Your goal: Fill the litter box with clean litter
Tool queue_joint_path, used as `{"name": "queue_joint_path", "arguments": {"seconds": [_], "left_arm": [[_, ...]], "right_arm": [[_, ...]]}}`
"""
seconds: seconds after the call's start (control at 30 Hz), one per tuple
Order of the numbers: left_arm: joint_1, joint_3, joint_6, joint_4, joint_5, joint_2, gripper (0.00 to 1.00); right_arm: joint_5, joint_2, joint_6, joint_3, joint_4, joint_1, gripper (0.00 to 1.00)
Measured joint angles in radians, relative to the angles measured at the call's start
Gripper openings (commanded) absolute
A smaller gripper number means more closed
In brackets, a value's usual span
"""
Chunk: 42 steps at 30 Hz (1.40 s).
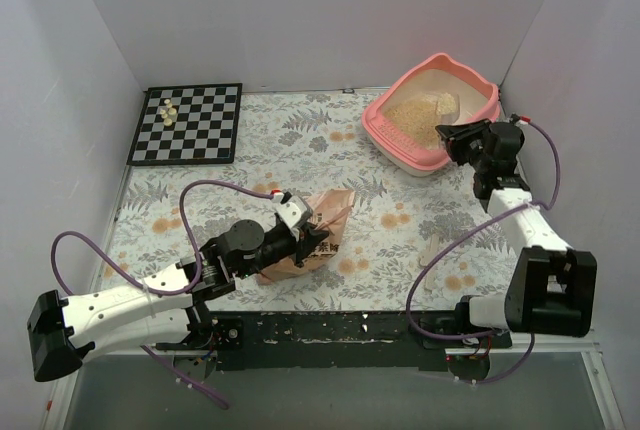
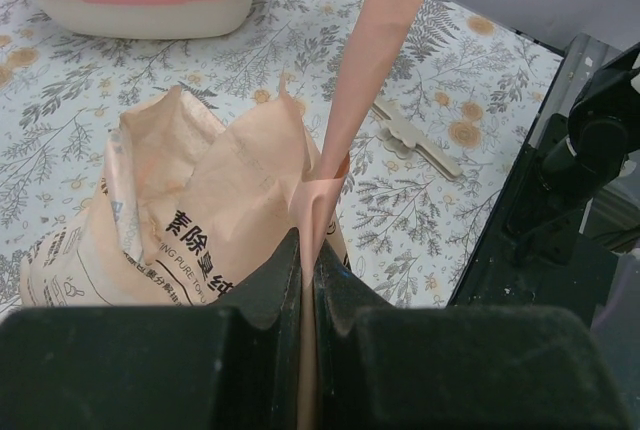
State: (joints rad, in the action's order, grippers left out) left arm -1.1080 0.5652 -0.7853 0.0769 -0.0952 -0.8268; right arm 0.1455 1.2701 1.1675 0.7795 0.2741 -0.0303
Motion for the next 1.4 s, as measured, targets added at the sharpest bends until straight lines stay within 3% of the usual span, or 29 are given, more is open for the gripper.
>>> {"name": "queue_joint_path", "arguments": {"seconds": [0.3,0.57,0.77,0.9,1.2,1.4], "left_arm": [[0.001,-0.017,-0.024,0.016,0.037,0.008,0.00],[0.001,-0.017,-0.019,0.008,0.056,0.008,0.00],[0.001,-0.006,0.011,-0.018,0.071,0.011,0.00],[0.002,0.031,0.043,-0.075,0.093,0.003,0.00],[0.005,0.114,0.136,-0.208,0.108,-0.006,0.00],[0.008,0.201,0.225,-0.311,0.169,-0.053,0.00]], "right_arm": [[-0.145,0.335,-0.289,0.422,-0.323,0.028,0.01],[-0.336,0.518,-0.521,0.718,-0.663,0.114,0.01],[-0.444,0.695,-0.723,1.064,-0.937,0.181,0.01],[-0.508,0.757,-0.836,1.202,-1.083,0.219,0.01],[-0.678,0.748,-0.997,1.202,-1.224,0.286,0.01],[-0.669,0.567,-1.079,1.085,-1.206,0.341,0.01]]}}
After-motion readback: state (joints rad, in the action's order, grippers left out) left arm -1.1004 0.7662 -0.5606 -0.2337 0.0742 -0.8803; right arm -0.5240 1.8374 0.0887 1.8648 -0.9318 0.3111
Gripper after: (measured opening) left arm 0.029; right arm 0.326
